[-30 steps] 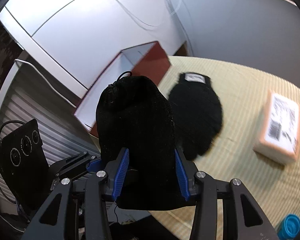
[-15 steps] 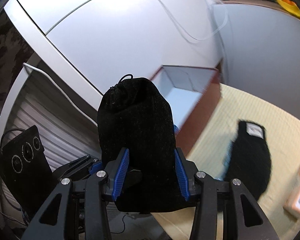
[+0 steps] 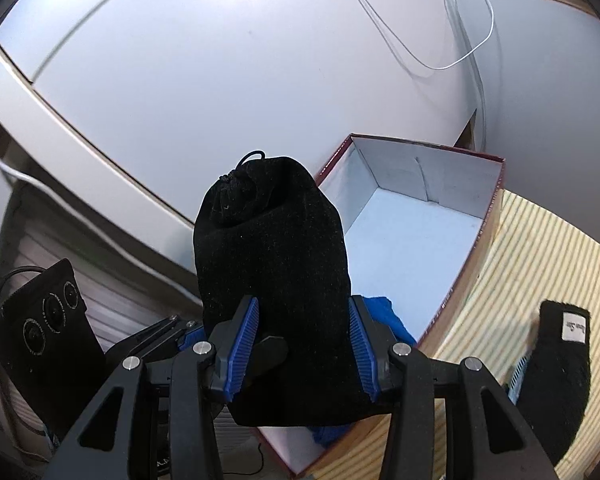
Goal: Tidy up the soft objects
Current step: 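Carry the black pouch with the right gripper into the shoebox and release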
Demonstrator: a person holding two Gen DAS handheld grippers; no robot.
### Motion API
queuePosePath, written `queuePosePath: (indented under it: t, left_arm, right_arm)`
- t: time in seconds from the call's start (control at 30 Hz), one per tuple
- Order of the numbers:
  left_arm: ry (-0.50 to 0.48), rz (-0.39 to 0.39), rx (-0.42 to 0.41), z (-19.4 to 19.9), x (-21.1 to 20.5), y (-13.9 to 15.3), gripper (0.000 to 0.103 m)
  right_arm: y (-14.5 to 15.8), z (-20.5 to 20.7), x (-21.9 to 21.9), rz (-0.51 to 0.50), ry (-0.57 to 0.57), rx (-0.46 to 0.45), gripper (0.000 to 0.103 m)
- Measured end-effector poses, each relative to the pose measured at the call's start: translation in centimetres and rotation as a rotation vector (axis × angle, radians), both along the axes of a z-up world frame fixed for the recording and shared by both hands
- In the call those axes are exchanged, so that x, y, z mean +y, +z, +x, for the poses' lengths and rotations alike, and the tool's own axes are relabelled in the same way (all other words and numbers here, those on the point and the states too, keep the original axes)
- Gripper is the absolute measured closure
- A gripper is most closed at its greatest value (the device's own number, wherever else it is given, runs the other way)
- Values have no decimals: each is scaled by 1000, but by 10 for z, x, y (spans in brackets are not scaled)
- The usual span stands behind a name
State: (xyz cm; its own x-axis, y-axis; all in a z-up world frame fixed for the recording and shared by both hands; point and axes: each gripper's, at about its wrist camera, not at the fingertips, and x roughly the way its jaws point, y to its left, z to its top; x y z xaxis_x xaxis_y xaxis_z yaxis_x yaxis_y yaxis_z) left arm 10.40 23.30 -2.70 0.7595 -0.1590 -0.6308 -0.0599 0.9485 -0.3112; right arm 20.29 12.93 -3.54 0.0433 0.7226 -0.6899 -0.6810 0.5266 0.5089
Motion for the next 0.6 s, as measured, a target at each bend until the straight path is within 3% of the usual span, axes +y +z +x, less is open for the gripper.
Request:
queuePosePath:
  t: [0.43, 0.5, 0.53, 0.57, 0.6]
  left_arm:
    - [27, 13, 32, 26, 3, -9, 68]
    - [45, 30, 44, 21, 1, -10, 56]
    - [55, 38, 45, 12, 1, -10, 41]
    - [69, 46, 44, 12, 1, -11, 33]
    - [76, 52, 43, 10, 1, -11, 33]
  right_arm:
    - [-5, 5, 4, -28, -18, -19, 58]
    - [-4, 5, 1, -38, -30, -38, 51]
    - [-3, 5, -2, -41, -37, -50, 48]
    - [-3, 6, -3, -42, -41, -55, 48]
    - [-3, 6, -6, -43, -46, -56, 48]
